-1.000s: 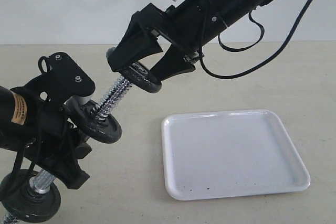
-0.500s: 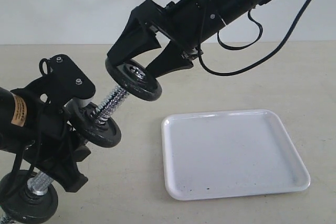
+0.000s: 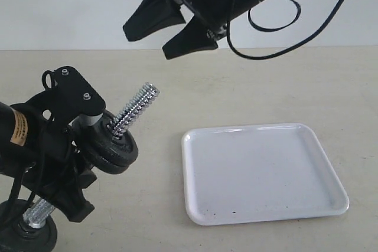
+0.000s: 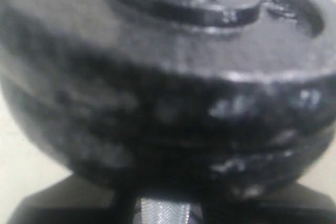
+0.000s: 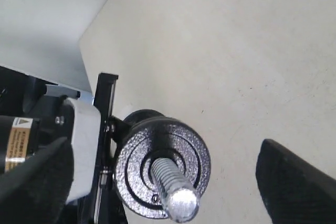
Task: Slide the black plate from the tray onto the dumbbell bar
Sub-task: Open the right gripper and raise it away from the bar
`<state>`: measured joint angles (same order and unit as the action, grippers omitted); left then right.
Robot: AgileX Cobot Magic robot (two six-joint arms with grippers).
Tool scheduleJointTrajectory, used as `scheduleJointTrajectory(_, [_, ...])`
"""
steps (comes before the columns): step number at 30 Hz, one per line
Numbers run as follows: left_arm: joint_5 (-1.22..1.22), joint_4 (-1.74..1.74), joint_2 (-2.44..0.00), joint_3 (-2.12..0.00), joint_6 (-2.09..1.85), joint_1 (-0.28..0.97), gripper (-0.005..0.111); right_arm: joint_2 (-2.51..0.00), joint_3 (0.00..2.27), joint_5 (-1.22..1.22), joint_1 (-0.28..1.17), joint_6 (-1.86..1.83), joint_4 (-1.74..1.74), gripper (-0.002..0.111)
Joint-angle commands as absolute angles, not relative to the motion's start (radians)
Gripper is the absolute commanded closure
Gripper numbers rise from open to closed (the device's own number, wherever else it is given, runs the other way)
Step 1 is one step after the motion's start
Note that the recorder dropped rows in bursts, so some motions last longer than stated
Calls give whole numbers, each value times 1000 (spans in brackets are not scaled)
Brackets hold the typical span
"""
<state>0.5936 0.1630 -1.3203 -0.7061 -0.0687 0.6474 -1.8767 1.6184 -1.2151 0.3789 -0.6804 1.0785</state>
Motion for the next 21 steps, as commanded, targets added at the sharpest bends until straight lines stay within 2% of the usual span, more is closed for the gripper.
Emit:
scheduleJointTrajectory(1, [155,191,-1274,-743,-68,652,102,-1867,1673,-1221,358,-654,1069,24])
scheduleJointTrajectory(7, [162,191,-1274,-743,-68,652,102,-1861,1677,-1221,358,-621,932,24])
scheduleJointTrajectory(14, [159,202,-1274,-743,-72,652,102,-1861,1677,-1221,358,-399,538,25])
scheduleJointTrajectory(17, [143,208,-1274,-743,-72,650,102,-1861,1677,-1221,358,-364,481,34])
scheduleJointTrajectory(21, [128,208,-1278,-743,-94,650,102,-1861,1677,-1221,358,-354,486,54])
